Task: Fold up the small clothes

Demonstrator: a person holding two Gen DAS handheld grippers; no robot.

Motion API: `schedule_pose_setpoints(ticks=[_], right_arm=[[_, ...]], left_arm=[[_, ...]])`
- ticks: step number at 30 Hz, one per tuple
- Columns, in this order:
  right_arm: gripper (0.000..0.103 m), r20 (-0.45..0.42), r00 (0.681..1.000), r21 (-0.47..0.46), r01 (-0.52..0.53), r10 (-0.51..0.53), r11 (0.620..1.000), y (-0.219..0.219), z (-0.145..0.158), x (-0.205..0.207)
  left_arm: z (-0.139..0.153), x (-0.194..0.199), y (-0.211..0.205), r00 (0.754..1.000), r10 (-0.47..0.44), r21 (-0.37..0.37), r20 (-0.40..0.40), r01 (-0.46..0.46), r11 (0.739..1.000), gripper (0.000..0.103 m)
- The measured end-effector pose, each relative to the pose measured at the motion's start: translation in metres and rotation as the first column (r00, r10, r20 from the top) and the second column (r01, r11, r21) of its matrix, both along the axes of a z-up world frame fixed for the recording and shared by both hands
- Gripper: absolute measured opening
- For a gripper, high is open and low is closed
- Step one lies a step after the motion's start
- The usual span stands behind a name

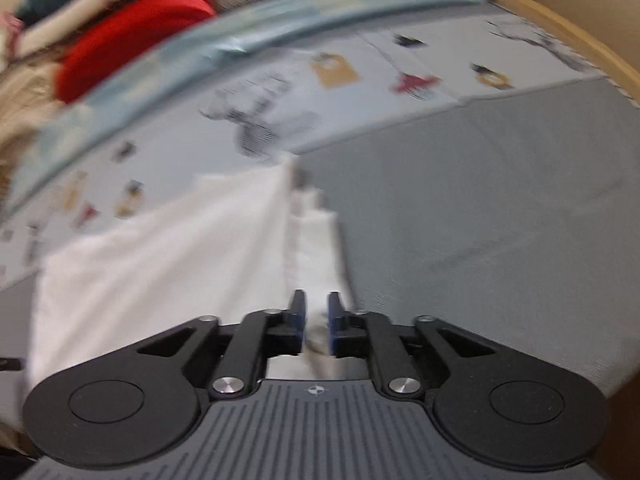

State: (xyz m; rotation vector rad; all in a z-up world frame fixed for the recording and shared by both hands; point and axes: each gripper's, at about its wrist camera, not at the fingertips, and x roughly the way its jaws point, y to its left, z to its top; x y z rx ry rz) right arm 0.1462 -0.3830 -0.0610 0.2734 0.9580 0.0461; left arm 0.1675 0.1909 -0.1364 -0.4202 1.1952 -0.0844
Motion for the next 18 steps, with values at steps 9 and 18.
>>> schedule_pose_setpoints(ticks=[9,18], right_arm=[[0.019,-0.084,0.975,-0.088,-0.215,0.208,0.973,0.054,-0.037,0.025],[0.020,-0.113,0.988,-0.237,-0.131,0.107,0.963,0.046,-0.030,0.029]], left_arm=[[-0.017,0.025,-0.006,0.998,0.066,-0.067,0.007,-0.065,0.996,0.051],[-0.050,0.050,-0.013,0.997,0.043,-0.075,-0.062,-0.047,0.996,0.051]])
